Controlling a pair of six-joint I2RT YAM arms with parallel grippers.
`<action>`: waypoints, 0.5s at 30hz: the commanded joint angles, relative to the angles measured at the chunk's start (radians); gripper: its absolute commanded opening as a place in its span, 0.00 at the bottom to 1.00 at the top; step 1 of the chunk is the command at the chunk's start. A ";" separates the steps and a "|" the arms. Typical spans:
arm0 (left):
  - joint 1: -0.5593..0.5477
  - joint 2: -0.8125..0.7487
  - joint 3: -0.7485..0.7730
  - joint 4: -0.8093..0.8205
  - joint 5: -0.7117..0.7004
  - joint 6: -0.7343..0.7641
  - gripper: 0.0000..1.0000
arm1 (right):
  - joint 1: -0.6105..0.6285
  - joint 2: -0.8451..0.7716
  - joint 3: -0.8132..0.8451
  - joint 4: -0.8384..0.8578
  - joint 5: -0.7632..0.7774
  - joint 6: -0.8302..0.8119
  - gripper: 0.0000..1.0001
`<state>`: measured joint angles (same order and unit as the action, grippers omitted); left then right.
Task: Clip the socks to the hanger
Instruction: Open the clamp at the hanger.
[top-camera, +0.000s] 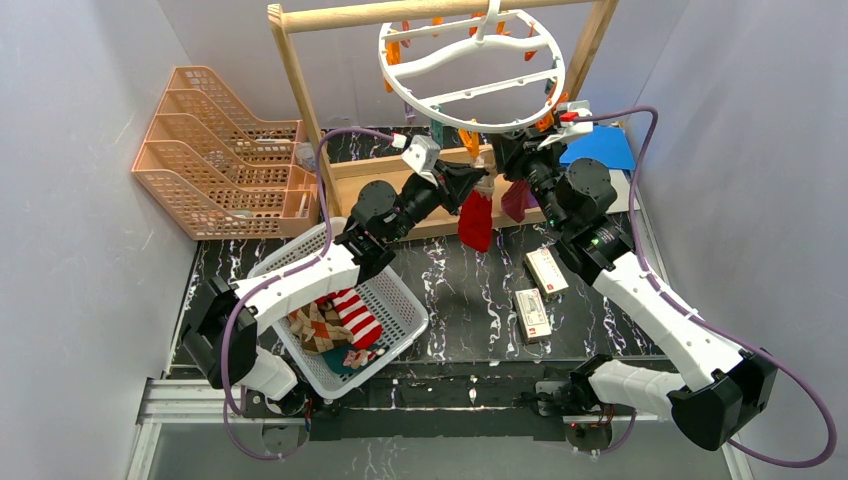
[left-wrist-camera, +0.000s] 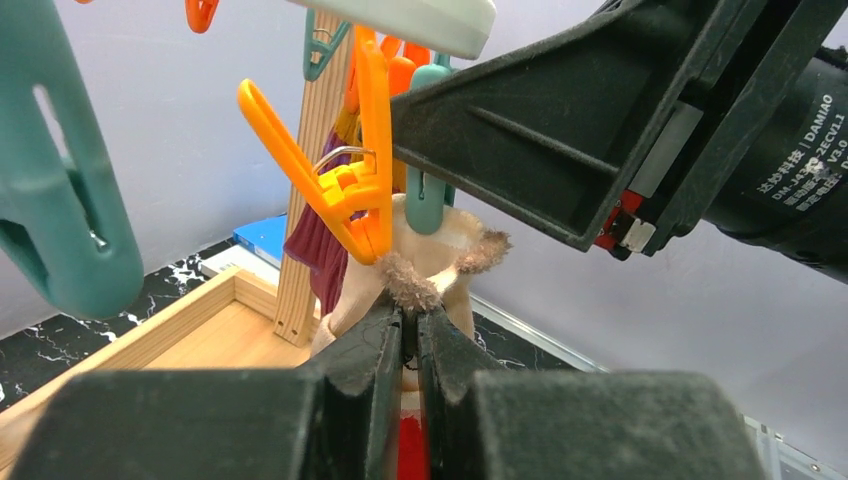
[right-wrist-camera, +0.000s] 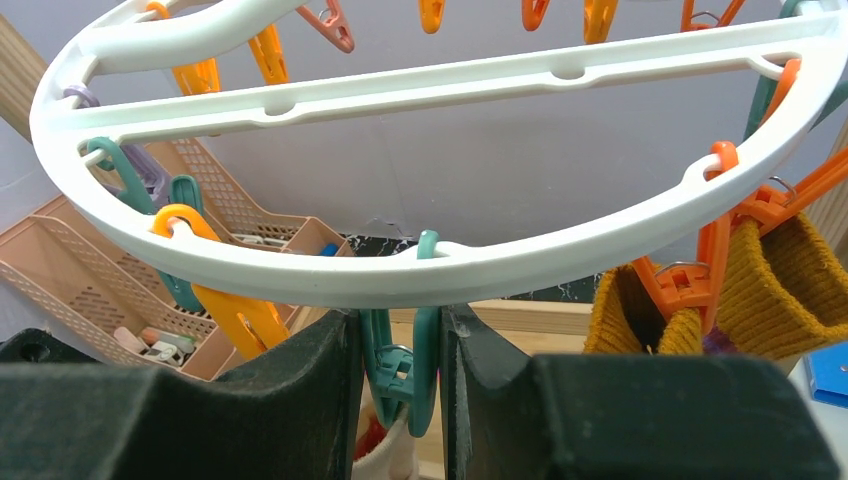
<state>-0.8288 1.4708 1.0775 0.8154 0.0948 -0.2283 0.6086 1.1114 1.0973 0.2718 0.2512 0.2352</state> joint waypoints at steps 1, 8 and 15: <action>-0.005 0.000 0.050 0.045 0.011 -0.003 0.00 | -0.004 -0.019 -0.005 0.049 -0.004 0.014 0.01; -0.005 0.000 0.058 0.048 0.009 -0.007 0.00 | -0.003 -0.018 -0.005 0.046 -0.003 0.025 0.01; -0.005 0.003 0.061 0.048 0.006 -0.002 0.00 | -0.003 -0.016 0.015 0.009 0.002 0.051 0.01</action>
<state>-0.8288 1.4834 1.0950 0.8165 0.0982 -0.2325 0.6086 1.1114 1.0973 0.2707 0.2512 0.2634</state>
